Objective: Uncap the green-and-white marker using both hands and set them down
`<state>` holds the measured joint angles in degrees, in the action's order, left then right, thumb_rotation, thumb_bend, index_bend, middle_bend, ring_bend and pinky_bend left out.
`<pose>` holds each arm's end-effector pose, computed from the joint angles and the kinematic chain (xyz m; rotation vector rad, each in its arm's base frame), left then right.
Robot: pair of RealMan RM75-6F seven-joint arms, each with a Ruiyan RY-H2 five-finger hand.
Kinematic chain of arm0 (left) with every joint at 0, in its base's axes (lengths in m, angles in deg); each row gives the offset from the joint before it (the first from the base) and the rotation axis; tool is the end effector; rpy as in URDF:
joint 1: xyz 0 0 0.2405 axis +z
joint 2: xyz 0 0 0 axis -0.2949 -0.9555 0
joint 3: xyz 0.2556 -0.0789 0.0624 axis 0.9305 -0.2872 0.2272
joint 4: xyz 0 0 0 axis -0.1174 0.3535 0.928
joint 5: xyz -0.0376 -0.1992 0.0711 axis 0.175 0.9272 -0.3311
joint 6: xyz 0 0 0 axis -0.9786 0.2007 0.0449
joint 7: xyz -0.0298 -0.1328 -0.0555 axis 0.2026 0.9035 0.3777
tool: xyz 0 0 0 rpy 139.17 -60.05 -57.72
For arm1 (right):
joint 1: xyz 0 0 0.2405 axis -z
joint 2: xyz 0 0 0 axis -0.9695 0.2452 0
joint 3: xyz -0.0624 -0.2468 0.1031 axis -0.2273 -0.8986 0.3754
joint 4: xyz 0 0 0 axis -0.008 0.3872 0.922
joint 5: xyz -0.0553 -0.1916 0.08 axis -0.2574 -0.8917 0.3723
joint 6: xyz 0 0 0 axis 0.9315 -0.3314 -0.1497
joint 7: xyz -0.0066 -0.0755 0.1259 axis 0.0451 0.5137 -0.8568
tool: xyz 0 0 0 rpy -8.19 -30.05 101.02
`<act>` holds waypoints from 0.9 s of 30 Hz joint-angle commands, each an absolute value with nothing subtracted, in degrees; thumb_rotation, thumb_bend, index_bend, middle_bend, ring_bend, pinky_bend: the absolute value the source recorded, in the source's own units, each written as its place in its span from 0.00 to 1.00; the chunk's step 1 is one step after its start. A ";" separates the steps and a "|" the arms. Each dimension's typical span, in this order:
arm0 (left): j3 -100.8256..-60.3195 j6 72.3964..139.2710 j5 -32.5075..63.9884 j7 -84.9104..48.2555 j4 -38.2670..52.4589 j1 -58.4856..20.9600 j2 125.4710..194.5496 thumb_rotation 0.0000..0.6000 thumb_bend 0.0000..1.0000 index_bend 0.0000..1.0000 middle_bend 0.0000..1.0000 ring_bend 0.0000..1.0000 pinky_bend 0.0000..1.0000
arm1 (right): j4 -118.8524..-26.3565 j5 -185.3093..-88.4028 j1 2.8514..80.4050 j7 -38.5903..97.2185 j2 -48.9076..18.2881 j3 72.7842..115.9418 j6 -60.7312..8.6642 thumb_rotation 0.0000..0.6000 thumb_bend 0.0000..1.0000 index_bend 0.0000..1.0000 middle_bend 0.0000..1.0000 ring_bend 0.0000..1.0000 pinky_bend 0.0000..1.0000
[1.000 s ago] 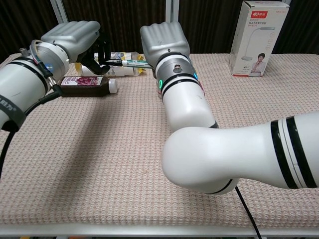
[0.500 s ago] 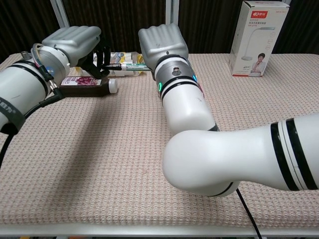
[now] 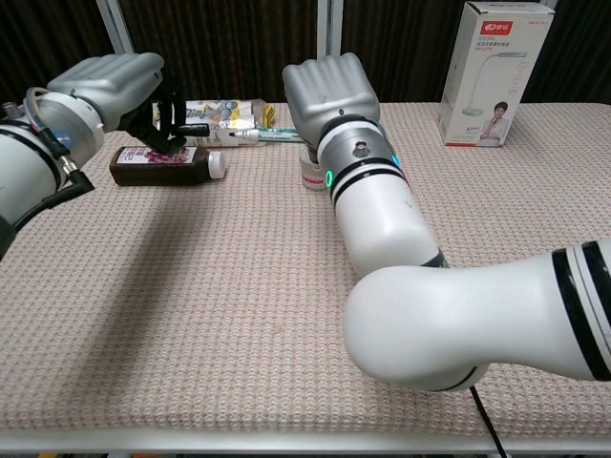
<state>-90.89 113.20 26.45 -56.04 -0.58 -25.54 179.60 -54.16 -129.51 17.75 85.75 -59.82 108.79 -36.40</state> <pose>-0.1383 0.3711 -0.0399 -1.4978 -0.9280 -0.8897 -0.0206 -0.3641 -0.1365 1.5869 -0.5693 0.8300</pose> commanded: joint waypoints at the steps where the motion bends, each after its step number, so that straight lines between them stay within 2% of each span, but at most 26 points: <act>1: -89.83 113.43 26.40 -54.03 -1.31 -23.93 179.12 1.00 0.38 0.61 0.59 0.58 0.55 | -56.81 -130.24 20.32 85.54 -58.10 106.97 -37.55 1.00 0.31 0.71 0.71 0.72 0.86; 11: -85.72 112.28 25.49 -49.06 0.88 -20.37 181.33 1.00 0.38 0.60 0.59 0.58 0.55 | -64.98 -129.98 28.01 87.15 -53.47 100.71 -38.16 1.00 0.30 0.71 0.71 0.72 0.86; 17: -85.16 110.74 24.50 -47.76 3.01 -20.28 183.17 1.00 0.36 0.56 0.56 0.54 0.53 | -65.52 -129.43 29.80 86.98 -52.82 99.43 -36.47 1.00 0.27 0.71 0.70 0.71 0.86; 21: -84.78 109.01 23.17 -45.16 3.14 -19.92 182.80 1.00 0.26 0.51 0.50 0.49 0.49 | -65.61 -128.78 30.31 86.69 -52.62 99.14 -34.52 1.00 0.12 0.61 0.66 0.60 0.80; 23: -84.59 108.46 22.32 -43.70 3.12 -19.58 182.39 1.00 0.22 0.47 0.47 0.45 0.47 | -65.92 -128.05 30.43 87.29 -52.39 99.16 -33.48 1.00 0.05 0.51 0.59 0.50 0.70; 27: -84.36 108.45 21.08 -42.98 3.62 -19.18 181.78 1.00 0.15 0.40 0.40 0.37 0.39 | -66.96 -127.23 30.62 87.79 -51.99 99.57 -32.63 1.00 0.03 0.38 0.49 0.33 0.52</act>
<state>-84.45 108.44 21.28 -43.14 3.47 -19.32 181.94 -66.77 -127.35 30.54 87.70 -52.11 99.45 -32.75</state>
